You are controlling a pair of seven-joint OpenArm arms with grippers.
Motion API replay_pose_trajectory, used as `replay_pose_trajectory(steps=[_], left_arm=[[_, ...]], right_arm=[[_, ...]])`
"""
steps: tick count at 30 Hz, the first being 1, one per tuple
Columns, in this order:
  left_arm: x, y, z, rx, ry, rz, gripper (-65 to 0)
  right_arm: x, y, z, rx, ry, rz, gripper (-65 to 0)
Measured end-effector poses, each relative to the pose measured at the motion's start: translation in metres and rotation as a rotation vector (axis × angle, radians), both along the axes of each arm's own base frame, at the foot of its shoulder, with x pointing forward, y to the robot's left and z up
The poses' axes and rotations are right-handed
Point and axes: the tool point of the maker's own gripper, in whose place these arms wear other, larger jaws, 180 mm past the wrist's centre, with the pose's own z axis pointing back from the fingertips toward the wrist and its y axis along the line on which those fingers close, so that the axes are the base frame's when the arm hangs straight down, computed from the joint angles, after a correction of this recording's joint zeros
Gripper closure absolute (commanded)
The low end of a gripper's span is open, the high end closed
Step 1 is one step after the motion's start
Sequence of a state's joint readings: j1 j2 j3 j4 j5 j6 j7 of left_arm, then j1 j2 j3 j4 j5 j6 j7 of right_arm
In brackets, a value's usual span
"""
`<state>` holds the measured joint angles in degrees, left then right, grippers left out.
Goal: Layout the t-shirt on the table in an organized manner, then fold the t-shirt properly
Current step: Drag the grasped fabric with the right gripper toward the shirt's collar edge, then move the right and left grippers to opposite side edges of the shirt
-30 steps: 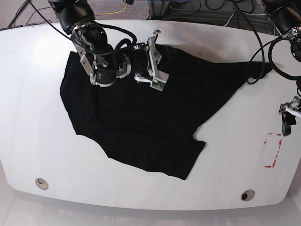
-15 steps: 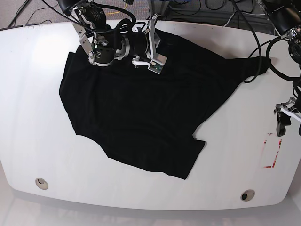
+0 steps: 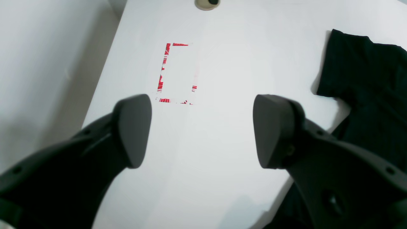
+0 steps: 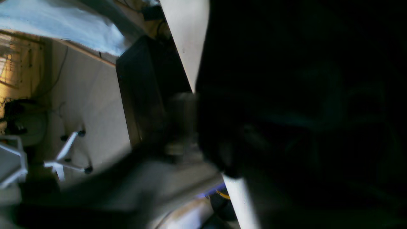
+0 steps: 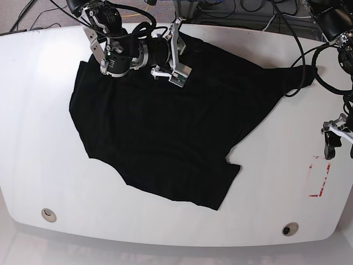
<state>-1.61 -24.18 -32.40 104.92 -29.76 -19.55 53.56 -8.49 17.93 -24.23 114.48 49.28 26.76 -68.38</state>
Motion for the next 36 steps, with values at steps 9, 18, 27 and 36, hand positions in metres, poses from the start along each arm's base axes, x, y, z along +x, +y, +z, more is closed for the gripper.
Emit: replay_pose_trajectory(steps=[9, 18, 27, 36], left_arm=[[0.001, -0.004, -0.002, 0.002, 0.007, -0.013, -47.1], [0.006, -0.021, -0.009, -0.004, 0.023, -0.059, -47.1], [0.008, -0.068, -0.022, -0.035, 0.038, -0.161, -47.1], [0.007, -0.104, -0.040, -0.088, 0.068, -0.220, -47.1]], right_arm=[[-0.007, -0.007, -0.006, -0.032, 0.009, 0.021, -60.1], [0.016, -0.010, 0.004, -0.025, -0.064, 0.010, -47.4], [0.078, -0.051, 0.010, -0.166, -0.285, -0.055, -47.6], [0.163, -0.152, 0.011, -0.375, -0.402, -0.417, -47.6]])
